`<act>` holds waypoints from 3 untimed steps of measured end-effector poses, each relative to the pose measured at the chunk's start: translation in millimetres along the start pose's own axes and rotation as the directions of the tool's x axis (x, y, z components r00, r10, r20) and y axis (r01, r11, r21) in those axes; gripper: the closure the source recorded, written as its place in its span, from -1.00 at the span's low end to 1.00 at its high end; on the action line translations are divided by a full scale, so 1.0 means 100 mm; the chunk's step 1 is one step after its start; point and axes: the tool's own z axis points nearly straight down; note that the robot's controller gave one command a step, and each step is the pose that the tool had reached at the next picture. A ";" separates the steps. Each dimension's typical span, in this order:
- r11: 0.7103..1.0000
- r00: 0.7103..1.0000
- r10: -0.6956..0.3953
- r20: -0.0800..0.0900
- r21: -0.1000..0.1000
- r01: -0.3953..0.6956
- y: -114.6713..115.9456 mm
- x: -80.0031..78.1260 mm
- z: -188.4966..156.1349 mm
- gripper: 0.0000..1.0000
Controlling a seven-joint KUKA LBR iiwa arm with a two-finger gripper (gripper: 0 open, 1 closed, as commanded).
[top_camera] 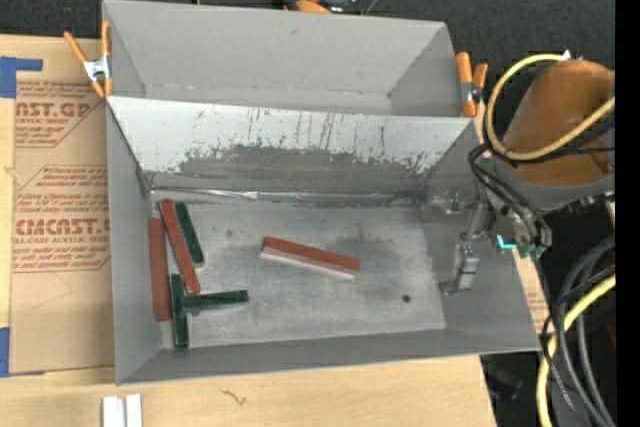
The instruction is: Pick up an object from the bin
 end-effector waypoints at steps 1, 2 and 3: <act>0.999 0.999 -0.049 0.005 -0.002 0.049 0.52 -0.20 0.27 -1.00; 0.994 0.994 0.106 0.001 -0.003 -0.106 0.96 -0.26 1.12 -1.00; 0.994 0.994 0.108 0.006 0.000 -0.108 0.94 -0.28 1.09 1.00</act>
Offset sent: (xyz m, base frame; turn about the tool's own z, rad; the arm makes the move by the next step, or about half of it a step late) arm 0.0192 0.0473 -0.0249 -0.0428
